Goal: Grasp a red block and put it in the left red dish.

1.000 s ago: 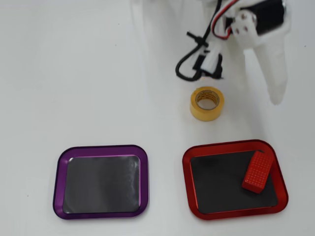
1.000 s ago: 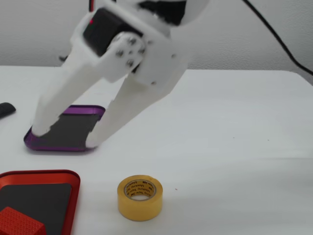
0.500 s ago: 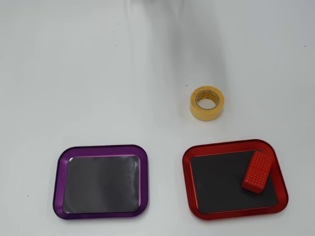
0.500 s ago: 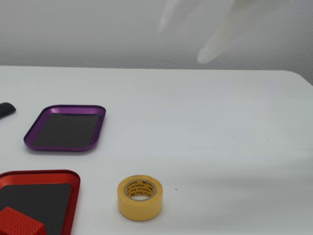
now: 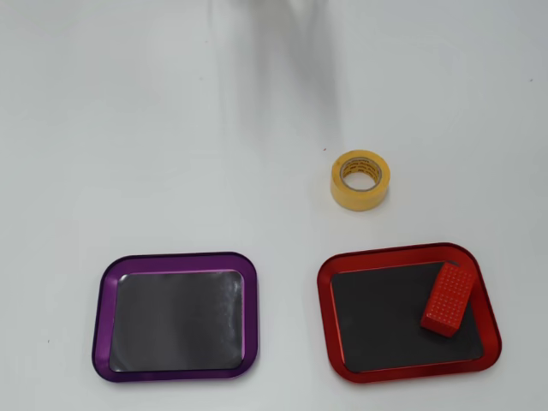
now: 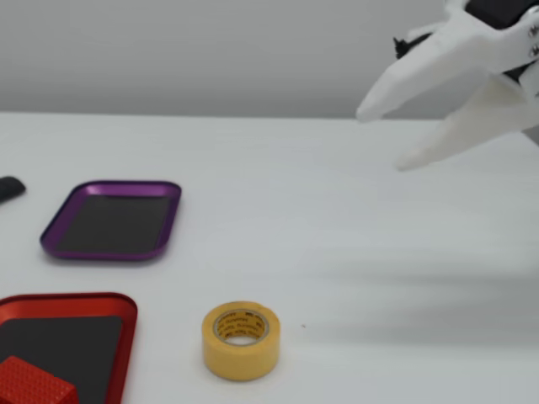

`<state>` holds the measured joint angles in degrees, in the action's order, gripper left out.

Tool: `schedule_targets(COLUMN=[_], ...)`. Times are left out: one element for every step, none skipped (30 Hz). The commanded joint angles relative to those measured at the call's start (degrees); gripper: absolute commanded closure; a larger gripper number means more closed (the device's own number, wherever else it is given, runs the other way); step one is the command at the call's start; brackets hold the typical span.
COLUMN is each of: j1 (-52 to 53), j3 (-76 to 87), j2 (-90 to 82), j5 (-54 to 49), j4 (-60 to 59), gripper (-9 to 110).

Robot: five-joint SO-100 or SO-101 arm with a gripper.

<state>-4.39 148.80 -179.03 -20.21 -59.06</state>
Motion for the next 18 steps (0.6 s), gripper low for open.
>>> schedule_targets(j1=[0.5, 0.5, 0.5, 0.3, 0.2, 0.0, -0.2, -0.2, -0.3, -0.4, -0.4, -0.4, -0.4, -0.4, -0.4, -0.4, -0.4, -0.4], j3=[10.9, 13.3, 15.4, 16.9, 18.5, 19.6, 20.7, 21.7, 22.7, 23.6, 24.6, 25.5, 26.5, 27.5, 28.7, 28.9, 29.0, 28.9], j2=[-11.4, -14.2, -16.9, -18.7, -20.2, -20.2, -19.7, -19.2, -18.7, -18.2, -18.0, -18.0, -18.0, -18.0, -18.0, -18.0, -18.0, -18.0], j5=[0.3, 0.3, 0.3, 0.4, 0.4, 0.4, 0.4, 0.4, 0.4, 0.4, 0.5, 0.5, 0.6, 0.8, 1.5, 3.9, 7.3, 11.2], j4=[4.1, 4.0, 4.0, 4.0, 4.0, 4.0, 3.9, 3.3, 2.4, 1.6, 1.1, 0.4, -0.3, -1.1, -2.0, -2.6, -2.9, -2.9], gripper=[83, 83, 83, 83, 83, 83, 83, 83, 83, 83, 83, 83, 83, 83, 83, 83, 83, 83])
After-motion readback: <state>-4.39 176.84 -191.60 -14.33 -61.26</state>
